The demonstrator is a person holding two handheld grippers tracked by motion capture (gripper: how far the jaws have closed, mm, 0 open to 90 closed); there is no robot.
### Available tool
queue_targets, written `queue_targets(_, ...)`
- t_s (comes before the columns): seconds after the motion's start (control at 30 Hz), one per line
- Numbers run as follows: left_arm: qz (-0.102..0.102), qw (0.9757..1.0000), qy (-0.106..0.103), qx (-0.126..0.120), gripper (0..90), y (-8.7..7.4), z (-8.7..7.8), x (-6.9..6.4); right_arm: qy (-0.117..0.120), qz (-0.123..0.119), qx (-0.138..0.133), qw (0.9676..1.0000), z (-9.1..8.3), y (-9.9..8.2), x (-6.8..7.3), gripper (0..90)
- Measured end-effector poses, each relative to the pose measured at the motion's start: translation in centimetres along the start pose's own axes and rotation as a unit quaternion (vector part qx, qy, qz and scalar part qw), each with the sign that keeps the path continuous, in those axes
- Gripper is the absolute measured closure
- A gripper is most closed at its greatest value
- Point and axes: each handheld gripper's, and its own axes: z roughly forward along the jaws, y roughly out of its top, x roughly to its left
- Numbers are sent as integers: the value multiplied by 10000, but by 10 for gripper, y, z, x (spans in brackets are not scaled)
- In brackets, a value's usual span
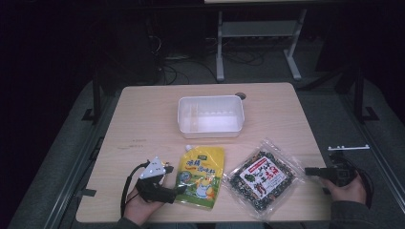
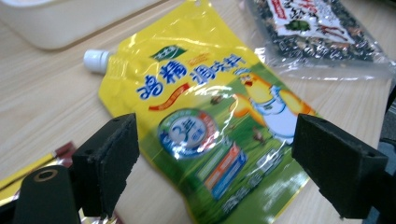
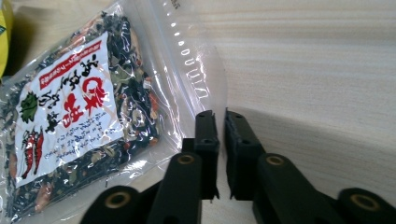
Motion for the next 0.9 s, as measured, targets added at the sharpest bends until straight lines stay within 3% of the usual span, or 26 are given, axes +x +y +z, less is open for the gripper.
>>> queue_targets(0.17,33,9997,-251,4,147,13,7,-8,63,-101,-130,9998,-9,2,5,896)
queue_targets(0.33,77,9987,-504,78,147,24,20,-15,-21,-256,-155,9995,-15,5,13,897)
queue_targets(0.37,50,9980,-619,83,148,26,24,-17,-24,-289,-218,9993,-18,5,14,897)
queue_targets(0.4,14,9962,-862,81,149,31,31,-22,-33,-319,-256,9992,-20,6,17,897)
queue_targets(0.43,73,9955,-934,135,152,34,35,-26,-33,-334,-264,9991,-21,6,17,897)
queue_targets(0.53,199,9947,-986,214,152,40,44,-32,-35,-434,-314,9986,-26,8,22,897)
queue_targets(0.9,454,9876,-1422,496,158,79,98,-49,24,-981,-747,9924,-63,18,51,897)
